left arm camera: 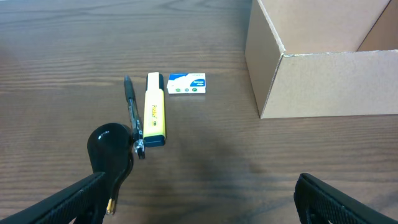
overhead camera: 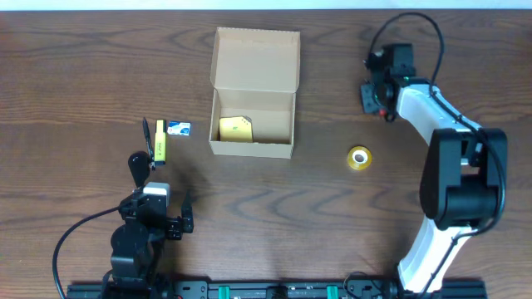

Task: Pack container
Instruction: 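Carry the stapler into the box and lower it beside the notepad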

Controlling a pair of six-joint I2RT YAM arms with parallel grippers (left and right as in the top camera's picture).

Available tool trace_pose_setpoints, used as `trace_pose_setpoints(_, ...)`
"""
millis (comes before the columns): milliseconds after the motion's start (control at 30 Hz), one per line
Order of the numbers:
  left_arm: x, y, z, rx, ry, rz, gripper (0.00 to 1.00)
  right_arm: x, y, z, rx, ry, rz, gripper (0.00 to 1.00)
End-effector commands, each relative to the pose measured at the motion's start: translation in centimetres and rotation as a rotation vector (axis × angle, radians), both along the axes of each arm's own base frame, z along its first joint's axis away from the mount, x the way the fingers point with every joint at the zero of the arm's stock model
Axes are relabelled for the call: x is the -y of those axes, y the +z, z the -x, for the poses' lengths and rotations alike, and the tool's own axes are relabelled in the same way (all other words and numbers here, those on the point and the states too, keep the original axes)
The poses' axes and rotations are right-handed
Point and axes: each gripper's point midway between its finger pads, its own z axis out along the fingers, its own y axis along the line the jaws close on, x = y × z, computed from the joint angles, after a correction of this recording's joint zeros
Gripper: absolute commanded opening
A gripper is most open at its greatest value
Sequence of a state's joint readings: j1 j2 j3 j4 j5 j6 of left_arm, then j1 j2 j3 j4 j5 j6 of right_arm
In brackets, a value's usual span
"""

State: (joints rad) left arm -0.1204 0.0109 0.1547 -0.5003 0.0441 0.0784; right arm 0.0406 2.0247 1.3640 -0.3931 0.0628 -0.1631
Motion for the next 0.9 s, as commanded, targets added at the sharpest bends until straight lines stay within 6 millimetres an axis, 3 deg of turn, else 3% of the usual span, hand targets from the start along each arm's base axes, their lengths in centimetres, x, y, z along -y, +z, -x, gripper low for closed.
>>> trace_pose_setpoints(0, -0.4, -0.6, 0.0, -0.007, 0.019, -0.012, 0.95, -5.5, 9.3, -2.2, 0.209, 0.206, -0.054, 0.01)
trace_pose_setpoints(133, -0.4, -0.6, 0.0, -0.007, 0.019, -0.012, 0.95, -11.6, 14.3, -1.3, 0.315, 0.407, -0.052, 0.01)
trace_pose_setpoints(233, -0.4, -0.6, 0.0, -0.007, 0.019, -0.012, 0.95, -16.1, 16.2, 0.2, 0.368, 0.549, -0.032, 0.01)
trace_pose_setpoints(500, -0.4, -0.6, 0.0, -0.007, 0.019, -0.012, 0.95, -27.4, 15.9, 5.4, 0.411, 0.94, 0.053, 0.01)
trace_pose_setpoints(633, -0.4, -0.6, 0.0, -0.007, 0.019, -0.012, 0.95, -29.4, 14.4, 6.5, 0.388, 1.005, 0.061, 0.01)
trace_pose_setpoints(867, -0.4, -0.6, 0.0, -0.007, 0.019, -0.012, 0.95, -30.0, 10.2, 6.5, 0.316, 1.083, 0.105, 0.01)
